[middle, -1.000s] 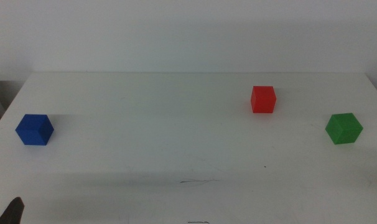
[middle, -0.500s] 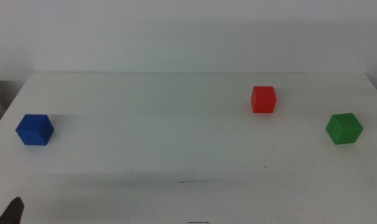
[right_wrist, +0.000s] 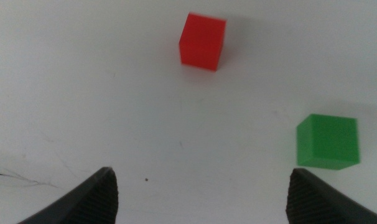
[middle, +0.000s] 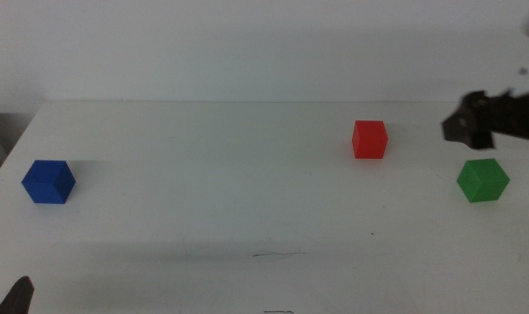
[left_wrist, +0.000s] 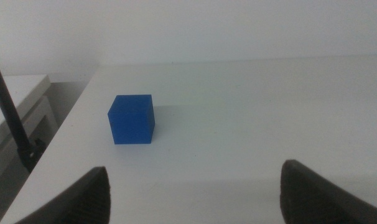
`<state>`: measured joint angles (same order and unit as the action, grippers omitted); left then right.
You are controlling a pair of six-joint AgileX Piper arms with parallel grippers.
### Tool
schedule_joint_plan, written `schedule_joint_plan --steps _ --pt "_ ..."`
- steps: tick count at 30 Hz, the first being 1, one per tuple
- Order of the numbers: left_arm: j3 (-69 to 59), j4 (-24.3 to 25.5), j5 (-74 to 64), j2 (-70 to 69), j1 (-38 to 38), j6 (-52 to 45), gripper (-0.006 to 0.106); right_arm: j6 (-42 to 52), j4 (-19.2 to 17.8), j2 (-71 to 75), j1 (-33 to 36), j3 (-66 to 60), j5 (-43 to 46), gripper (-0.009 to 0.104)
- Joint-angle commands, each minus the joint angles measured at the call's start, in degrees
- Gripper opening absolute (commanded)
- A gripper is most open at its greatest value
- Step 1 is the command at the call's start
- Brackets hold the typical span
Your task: Stack red cubes first, then green, then blue cubes in a specific spot.
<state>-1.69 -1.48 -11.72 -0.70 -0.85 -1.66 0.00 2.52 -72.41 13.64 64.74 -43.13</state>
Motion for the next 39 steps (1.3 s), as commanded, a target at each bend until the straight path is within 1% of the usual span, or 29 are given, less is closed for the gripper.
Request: schedule_joint_plan --steps 1,6,9,15,21,24,29,39 --pt "0.2 -0.7 4.5 -1.4 -0.2 0.1 0.093 -1.1 -0.5 -2.9 0.5 6.3 -1.1 0.075" --pt "0.2 -0.7 4.5 -1.4 -0.2 0.1 0.093 -5.2 -0.5 -14.3 0.7 20.0 -10.7 0.075" --pt "0.2 -0.7 4.5 -1.4 -0.2 0.1 0.093 -5.7 -0.3 -21.3 0.7 27.7 -14.4 0.075" --pt "0.2 -0.7 4.5 -1.4 -0.2 0.1 0.093 -5.7 -0.6 -33.7 0.7 41.5 -15.1 0.075" --pt "0.2 -0.7 4.5 -1.4 -0.2 0.1 0.093 -6.4 -1.3 -44.5 0.7 52.8 -19.0 0.075" --pt "0.2 -0.7 4.5 -1.4 -0.2 0.1 0.093 -7.3 -2.0 -48.2 0.7 56.5 -19.5 0.075" --pt "0.2 -0.7 4.5 -1.4 -0.2 0.1 0.093 -8.7 -2.0 -52.7 0.5 59.7 -18.0 0.075" --pt "0.2 -0.7 4.5 -1.4 -0.2 0.1 0.093 -9.9 -2.5 -57.7 0.5 60.4 -14.4 0.074"
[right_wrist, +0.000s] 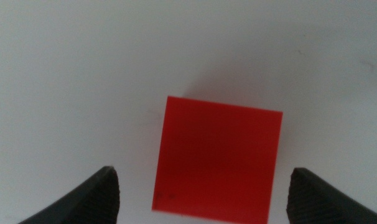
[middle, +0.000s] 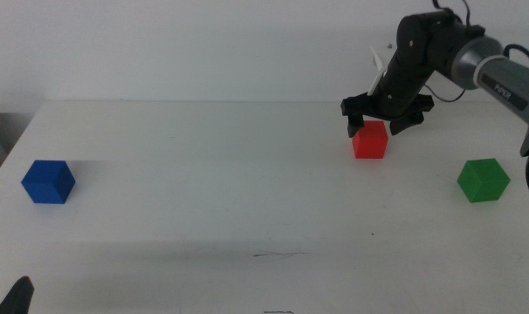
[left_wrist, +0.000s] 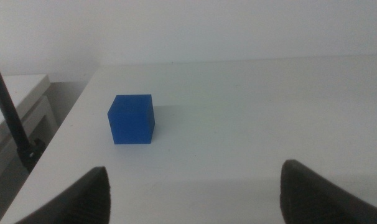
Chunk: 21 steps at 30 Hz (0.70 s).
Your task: Stack red cubes first, then green, then blue cubes in a specific spot.
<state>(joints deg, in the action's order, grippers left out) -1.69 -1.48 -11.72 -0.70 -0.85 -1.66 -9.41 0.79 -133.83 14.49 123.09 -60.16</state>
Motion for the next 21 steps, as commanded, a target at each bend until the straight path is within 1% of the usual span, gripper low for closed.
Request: schedule_joint_plan --steps 1,5,7,11,14,15,18,21 --pt "0.2 -0.7 4.5 -1.4 -0.2 0.1 0.093 -1.2 -1.4 3.3 -0.4 2.0 3.0 0.073" --pt "0.2 -0.7 4.5 -1.4 -0.2 0.1 0.093 -2.5 -3.5 2.2 -0.4 2.0 4.0 0.063" --pt "0.2 -0.7 4.5 -1.4 -0.2 0.1 0.093 -2.7 -4.5 1.8 -0.4 2.0 5.2 0.054" --pt "0.2 -0.7 4.5 -1.4 -0.2 0.1 0.093 -4.5 -4.9 1.6 -0.4 2.0 7.4 0.026" --pt "0.2 -0.7 4.5 -1.4 -0.2 0.1 0.093 -5.4 -4.6 1.7 -0.4 2.0 6.6 0.001" --pt "0.2 -0.7 4.5 -1.4 -0.2 0.1 0.093 -5.9 -4.5 2.0 -0.4 2.0 5.5 -0.001" --pt "0.2 -0.7 4.5 -1.4 -0.2 0.1 0.093 -8.1 -4.8 4.3 0.0 0.8 3.1 -0.001" --pt "0.2 -0.7 4.5 -1.4 -0.2 0.1 0.093 -10.1 -5.2 10.5 1.3 -5.1 3.6 -0.001"
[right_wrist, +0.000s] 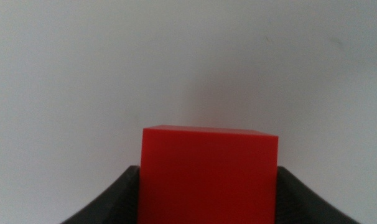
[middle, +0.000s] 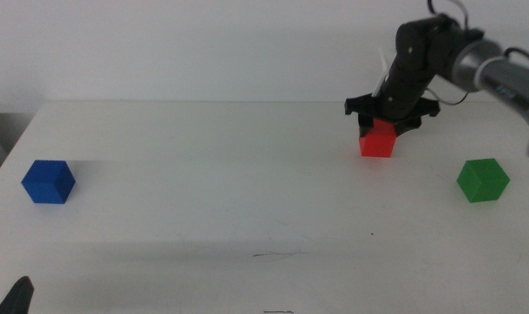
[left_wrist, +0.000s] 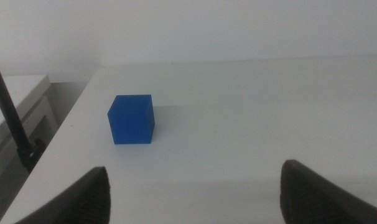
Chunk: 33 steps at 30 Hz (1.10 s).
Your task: Stack red cubes first, then green, then blue cubes in a specific spot.
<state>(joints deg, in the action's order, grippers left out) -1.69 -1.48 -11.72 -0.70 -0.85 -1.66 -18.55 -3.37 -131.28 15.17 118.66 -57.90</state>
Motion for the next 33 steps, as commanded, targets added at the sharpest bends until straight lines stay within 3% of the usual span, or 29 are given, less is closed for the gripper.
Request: schedule_joint_plan --steps 1,6,10,18,33 --pt "0.2 -0.7 4.5 -1.4 -0.2 0.1 0.093 -2.3 -1.8 10.7 1.4 -3.9 2.3 -0.001" --pt "0.2 -0.7 4.5 -1.4 -0.2 0.1 0.093 -11.6 -7.6 22.6 8.2 -19.4 7.2 -0.001" --pt "0.2 -0.7 4.5 -1.4 -0.2 0.1 0.093 -18.7 -11.3 26.1 16.2 -24.6 7.9 -0.001" --pt "0.2 -0.7 4.5 -1.4 -0.2 0.1 0.093 -29.4 -11.2 23.7 26.3 -24.6 7.0 -0.001" --pt "0.2 -0.7 4.5 -1.4 -0.2 0.1 0.093 -33.4 -10.8 16.3 29.8 -24.6 8.3 -0.001"
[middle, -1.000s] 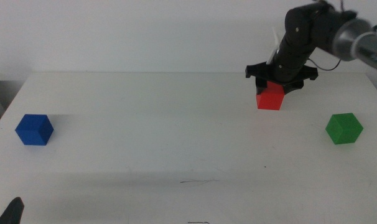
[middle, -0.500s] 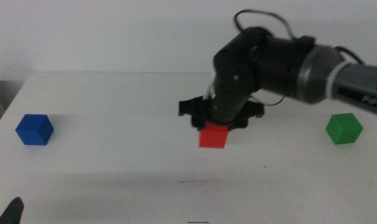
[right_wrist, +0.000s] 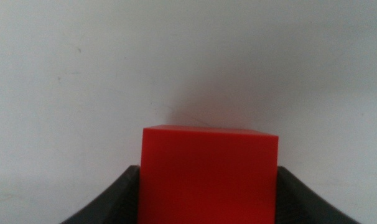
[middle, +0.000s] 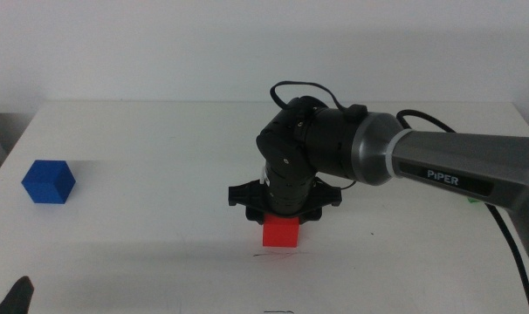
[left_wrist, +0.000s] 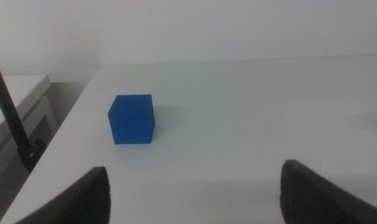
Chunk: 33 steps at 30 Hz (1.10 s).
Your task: Stack red cubes first, then green, then blue cubes in a specific spot.
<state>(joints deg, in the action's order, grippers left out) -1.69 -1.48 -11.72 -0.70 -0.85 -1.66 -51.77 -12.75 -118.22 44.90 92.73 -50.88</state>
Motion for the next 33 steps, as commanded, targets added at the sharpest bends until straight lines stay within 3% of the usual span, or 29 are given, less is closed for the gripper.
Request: schedule_joint_plan --steps 1,9,11,12,16,19,22,27,33 --pt "0.2 -0.7 4.5 -1.4 -0.2 0.1 0.093 -0.2 -1.2 3.0 0.1 1.3 1.3 -0.001" --pt "0.2 -0.7 4.5 -1.4 -0.2 0.1 0.093 -0.1 -1.3 1.5 0.1 1.3 0.9 -0.001" --pt "0.2 -0.7 4.5 -1.4 -0.2 0.1 0.093 0.7 -0.3 1.5 0.1 1.3 0.8 0.020" --pt "0.2 -0.7 4.5 -1.4 -0.2 0.1 0.093 1.0 -0.3 1.5 0.1 1.3 0.9 0.036" --pt "0.2 -0.7 4.5 -1.4 -0.2 0.1 0.093 1.3 -0.3 1.6 0.1 2.4 -1.0 0.061" --pt "0.2 -0.7 4.5 -1.4 -0.2 0.1 0.093 2.1 -0.3 1.6 0.1 5.0 -6.3 0.073" --pt "0.2 -0.7 4.5 -1.4 -0.2 0.1 0.093 5.8 -0.5 1.9 0.1 9.1 -13.9 0.079" --pt "0.2 -0.7 4.5 -1.4 -0.2 0.1 0.093 14.7 0.3 6.7 -2.2 14.8 -20.4 0.079" --pt "0.2 -0.7 4.5 -1.4 -0.2 0.1 0.093 26.9 6.2 14.4 -13.8 14.9 -21.7 0.079"
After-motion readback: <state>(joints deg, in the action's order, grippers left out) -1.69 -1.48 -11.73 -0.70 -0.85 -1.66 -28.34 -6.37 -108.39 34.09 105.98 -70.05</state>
